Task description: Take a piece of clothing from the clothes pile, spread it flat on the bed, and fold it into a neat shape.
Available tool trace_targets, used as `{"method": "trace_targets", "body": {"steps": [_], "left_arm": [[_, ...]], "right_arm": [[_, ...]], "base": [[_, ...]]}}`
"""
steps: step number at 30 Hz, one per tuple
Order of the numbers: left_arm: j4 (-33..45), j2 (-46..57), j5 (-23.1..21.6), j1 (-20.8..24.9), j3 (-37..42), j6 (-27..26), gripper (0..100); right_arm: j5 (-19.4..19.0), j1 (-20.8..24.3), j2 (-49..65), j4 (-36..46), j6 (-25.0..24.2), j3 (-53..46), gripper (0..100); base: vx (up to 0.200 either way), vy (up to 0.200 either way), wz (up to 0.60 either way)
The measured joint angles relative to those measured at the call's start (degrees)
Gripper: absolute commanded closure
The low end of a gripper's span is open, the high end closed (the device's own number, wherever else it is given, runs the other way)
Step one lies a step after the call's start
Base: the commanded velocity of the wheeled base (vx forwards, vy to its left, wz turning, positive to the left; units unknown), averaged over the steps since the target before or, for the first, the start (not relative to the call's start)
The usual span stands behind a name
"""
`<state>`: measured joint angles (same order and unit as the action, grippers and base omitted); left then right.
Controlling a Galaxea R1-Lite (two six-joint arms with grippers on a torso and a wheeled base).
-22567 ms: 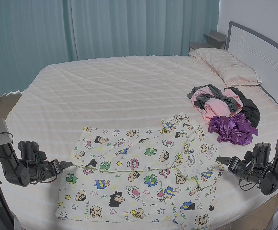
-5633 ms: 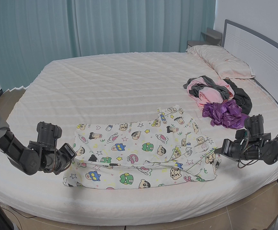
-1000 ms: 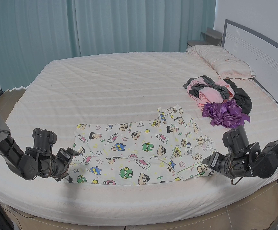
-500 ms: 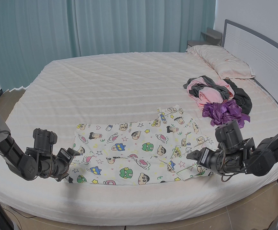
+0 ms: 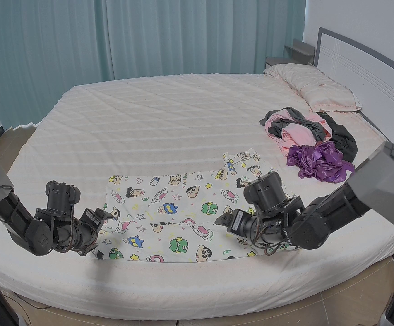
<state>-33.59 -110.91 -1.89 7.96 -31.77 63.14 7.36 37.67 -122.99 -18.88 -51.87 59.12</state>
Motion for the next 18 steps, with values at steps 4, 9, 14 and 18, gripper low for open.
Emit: {"method": "trace_targets", "body": {"steps": [4, 9, 14, 18], "left_arm": [[-0.95, 0.07, 0.12, -0.11, 0.24, -0.11, 0], [-1.10, 0.09, 0.12, -0.13, 0.38, -0.11, 0], [-1.10, 0.11, 0.01, -0.16, 0.44, -0.07, 0], [-1.10, 0.11, -0.02, -0.16, 0.46, -0.07, 0]], "right_arm": [[0.05, 1.11, -4.13, -0.05, -0.05, 4.07, 0], [0.35, 0.98, -7.44, -0.49, -0.07, 7.17, 0], [0.73, 0.28, -9.18, -2.84, 0.26, 8.63, 0], [0.76, -0.82, -9.81, -3.86, 0.26, 9.40, 0]], "base": [[0.000, 0.000, 0.00], [0.000, 0.000, 0.00], [0.000, 0.000, 0.00], [0.000, 0.000, 0.00]]}}
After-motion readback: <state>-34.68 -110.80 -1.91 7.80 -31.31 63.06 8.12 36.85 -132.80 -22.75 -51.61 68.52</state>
